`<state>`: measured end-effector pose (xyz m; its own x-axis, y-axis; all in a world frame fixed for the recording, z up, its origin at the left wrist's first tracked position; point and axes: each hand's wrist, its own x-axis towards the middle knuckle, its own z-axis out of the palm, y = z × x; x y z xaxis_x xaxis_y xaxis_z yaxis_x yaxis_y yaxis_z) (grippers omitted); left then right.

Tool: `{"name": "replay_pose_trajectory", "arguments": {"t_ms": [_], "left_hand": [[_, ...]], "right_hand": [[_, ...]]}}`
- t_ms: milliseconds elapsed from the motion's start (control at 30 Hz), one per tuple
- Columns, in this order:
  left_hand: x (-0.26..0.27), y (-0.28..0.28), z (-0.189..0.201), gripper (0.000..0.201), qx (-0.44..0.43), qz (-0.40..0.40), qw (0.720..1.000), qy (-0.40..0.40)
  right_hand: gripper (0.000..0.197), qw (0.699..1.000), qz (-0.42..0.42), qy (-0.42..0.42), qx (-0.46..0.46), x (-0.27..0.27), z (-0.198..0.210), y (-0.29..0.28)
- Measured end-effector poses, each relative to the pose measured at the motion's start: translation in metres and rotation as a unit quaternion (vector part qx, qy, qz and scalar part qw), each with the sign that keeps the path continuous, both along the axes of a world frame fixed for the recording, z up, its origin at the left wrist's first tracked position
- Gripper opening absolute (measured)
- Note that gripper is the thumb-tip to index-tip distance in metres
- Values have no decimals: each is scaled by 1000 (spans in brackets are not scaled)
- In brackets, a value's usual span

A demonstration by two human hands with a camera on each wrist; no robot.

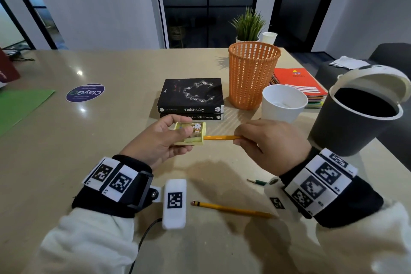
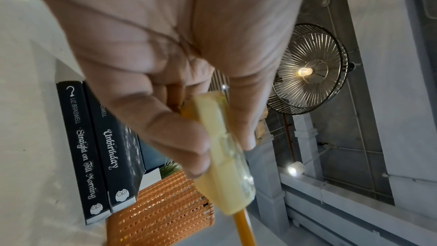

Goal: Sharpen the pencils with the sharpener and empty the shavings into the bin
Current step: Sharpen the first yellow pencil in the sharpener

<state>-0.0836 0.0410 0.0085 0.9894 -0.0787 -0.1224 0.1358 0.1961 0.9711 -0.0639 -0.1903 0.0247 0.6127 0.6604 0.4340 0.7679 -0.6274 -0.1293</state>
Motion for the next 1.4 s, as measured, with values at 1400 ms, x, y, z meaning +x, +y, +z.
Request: {"name": "replay_pose_trajectory", "arguments": {"t_ms": [1400], "left_hand": [[-3, 17, 1, 58, 25, -52, 995, -81]], "right_hand": [[14, 978, -49, 178, 95, -11, -7, -2]]}}
